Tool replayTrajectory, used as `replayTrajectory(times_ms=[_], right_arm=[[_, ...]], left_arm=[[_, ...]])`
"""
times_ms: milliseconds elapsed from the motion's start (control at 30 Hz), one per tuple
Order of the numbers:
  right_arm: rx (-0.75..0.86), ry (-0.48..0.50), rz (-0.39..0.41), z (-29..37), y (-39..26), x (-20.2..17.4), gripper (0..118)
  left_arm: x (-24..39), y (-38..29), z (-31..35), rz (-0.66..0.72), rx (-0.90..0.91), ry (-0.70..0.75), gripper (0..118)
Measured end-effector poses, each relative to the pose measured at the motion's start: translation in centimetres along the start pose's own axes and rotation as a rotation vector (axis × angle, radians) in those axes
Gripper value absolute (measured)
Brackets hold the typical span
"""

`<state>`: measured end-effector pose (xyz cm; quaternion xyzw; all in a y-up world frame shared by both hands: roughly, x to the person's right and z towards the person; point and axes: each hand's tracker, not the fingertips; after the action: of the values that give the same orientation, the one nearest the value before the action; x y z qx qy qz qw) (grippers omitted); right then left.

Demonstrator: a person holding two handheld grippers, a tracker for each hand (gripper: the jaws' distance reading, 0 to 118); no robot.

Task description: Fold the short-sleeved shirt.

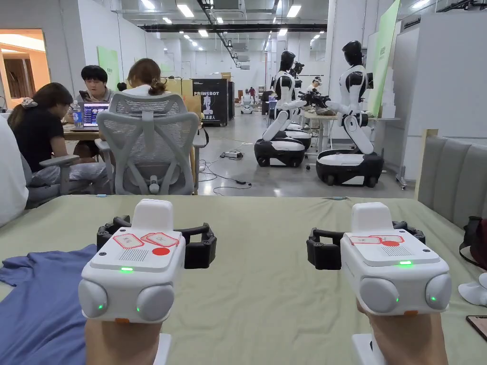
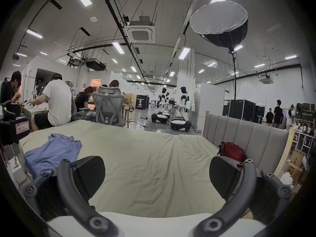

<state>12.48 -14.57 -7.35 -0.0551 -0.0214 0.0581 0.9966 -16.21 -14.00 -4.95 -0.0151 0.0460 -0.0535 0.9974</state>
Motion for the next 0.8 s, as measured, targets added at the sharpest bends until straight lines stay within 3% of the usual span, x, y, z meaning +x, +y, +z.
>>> replayTrajectory(times_ms=[600,633,667,733,767,800], right_arm=[[-0.014,-0.013,0.026,-0.22,-0.79,0.03,118],[-0.012,-0.020,0.037,-0.21,-0.81,-0.01,111],[-0.013,-0.018,0.044,-0.17,-0.81,-0.03,95],[-0.016,-0.007,0.036,0.01,-0.75,0.05,42],[-0.017,-0.008,0.032,0.06,-0.71,0.06,26],[-0.021,-0.026,0.034,-0.02,-0.70,0.05,26]], left_arm=[[0.33,-0.34,0.06,-0.009,-0.018,0.000,118],[0.35,-0.38,0.04,-0.009,-0.020,0.003,114],[0.38,-0.42,0.00,-0.009,-0.027,-0.001,102],[0.41,-0.40,0.09,0.001,-0.031,-0.032,55],[0.50,-0.35,0.27,0.007,-0.024,-0.034,43],[0.64,-0.32,0.33,0.007,-0.022,-0.029,43]])
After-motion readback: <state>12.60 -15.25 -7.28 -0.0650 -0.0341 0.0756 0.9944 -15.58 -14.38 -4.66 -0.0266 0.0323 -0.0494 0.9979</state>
